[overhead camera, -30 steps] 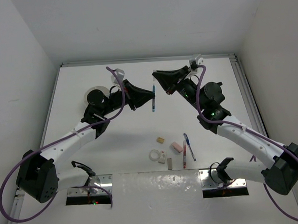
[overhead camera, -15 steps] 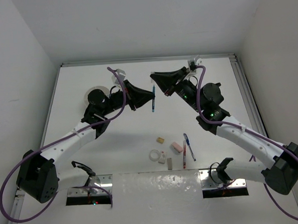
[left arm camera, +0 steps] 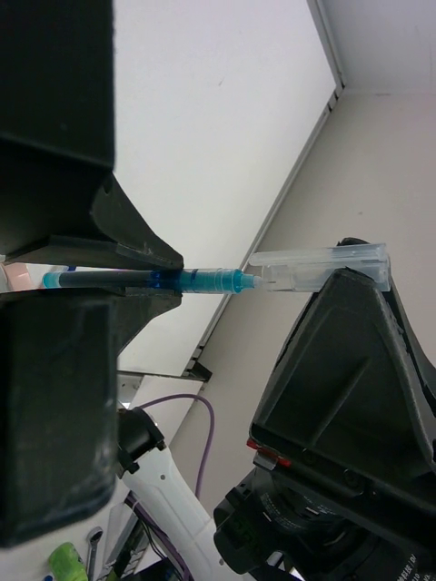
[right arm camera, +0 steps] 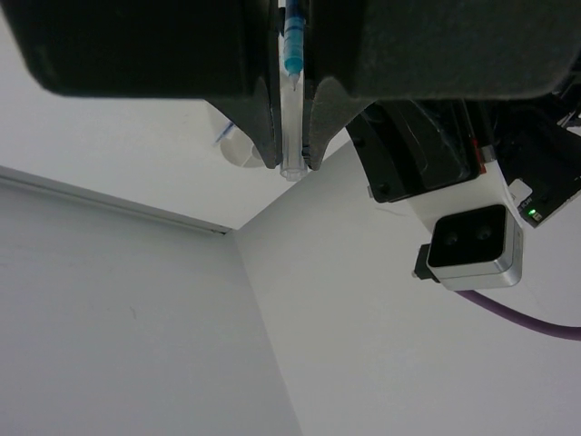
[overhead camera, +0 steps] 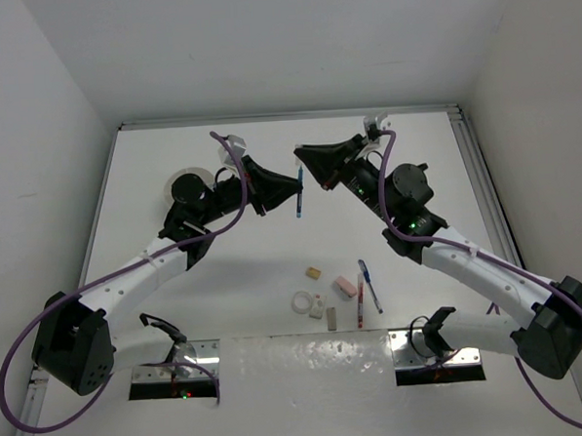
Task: Sort the stationery into containers
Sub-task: Close the pen cap on the pen.
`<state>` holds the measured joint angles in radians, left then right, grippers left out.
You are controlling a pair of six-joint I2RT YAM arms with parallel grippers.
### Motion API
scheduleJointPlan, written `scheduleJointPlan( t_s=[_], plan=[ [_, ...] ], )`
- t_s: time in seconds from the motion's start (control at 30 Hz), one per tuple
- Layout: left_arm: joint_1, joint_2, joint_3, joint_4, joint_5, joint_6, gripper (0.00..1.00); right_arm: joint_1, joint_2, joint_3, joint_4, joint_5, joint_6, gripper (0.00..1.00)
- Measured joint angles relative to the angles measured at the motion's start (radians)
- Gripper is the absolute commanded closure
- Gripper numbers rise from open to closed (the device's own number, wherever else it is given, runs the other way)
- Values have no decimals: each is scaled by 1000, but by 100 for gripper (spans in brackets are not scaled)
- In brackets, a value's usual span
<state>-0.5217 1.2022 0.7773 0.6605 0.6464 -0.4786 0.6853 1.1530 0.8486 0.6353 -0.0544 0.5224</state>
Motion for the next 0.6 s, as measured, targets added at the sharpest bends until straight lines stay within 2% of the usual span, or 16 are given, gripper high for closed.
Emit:
scheduleJointPlan(
  t_s=[0.6],
  plan=[
    [1,0,1,-16,-16,0,100,6,-11,-25,-17,3,0,100]
  ],
)
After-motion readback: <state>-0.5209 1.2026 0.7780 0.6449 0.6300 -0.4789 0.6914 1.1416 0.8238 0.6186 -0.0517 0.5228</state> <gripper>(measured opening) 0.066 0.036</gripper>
